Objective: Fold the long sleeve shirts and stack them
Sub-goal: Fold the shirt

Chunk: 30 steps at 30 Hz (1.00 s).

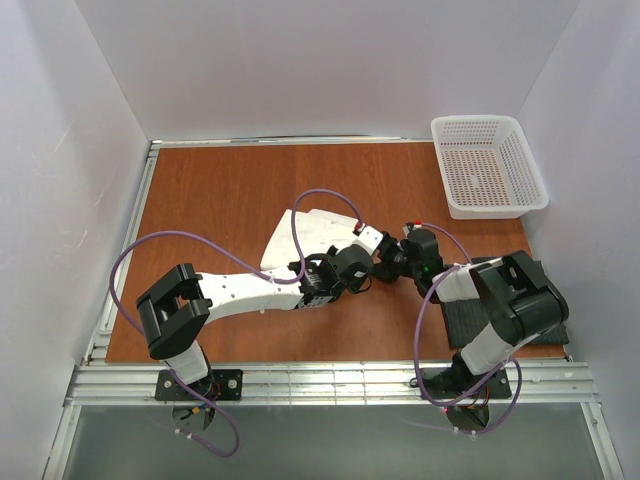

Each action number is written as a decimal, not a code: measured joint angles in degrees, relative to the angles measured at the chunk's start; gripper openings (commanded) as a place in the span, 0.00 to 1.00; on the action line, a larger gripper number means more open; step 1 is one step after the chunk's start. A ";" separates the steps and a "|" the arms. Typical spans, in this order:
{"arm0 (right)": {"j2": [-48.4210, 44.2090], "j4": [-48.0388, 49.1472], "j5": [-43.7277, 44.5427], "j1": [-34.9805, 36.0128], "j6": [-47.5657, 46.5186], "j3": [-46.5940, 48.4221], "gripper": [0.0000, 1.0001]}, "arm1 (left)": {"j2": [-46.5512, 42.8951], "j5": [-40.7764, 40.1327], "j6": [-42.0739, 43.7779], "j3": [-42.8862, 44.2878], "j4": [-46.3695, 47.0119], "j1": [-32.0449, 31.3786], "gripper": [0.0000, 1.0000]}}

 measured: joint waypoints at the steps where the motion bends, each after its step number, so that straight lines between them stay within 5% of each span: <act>1: 1.20 0.44 -0.17 0.11 0.42 0.83 0.88 | 0.00 0.26 -0.26 0.00 0.00 0.00 0.00; 14: 8.76 0.87 -1.68 1.27 1.09 6.12 0.44 | 0.02 4.35 -5.84 -0.13 -0.20 0.00 0.00; 19: 8.83 -0.28 -1.44 1.42 -0.33 6.05 0.06 | 0.07 5.11 -7.98 -0.15 -0.24 0.00 0.02; 22: 8.81 -0.37 -1.40 1.42 -1.14 5.97 0.01 | 0.07 5.38 -8.98 -0.37 -0.37 0.00 0.14; 26: 8.70 -1.29 -1.42 1.44 -3.19 5.95 0.01 | -0.02 6.64 -10.91 -0.42 -1.07 0.50 0.53; 30: 8.37 -4.81 -3.15 0.59 -7.74 6.82 0.01 | -0.79 9.01 -12.72 0.57 -4.61 2.62 0.76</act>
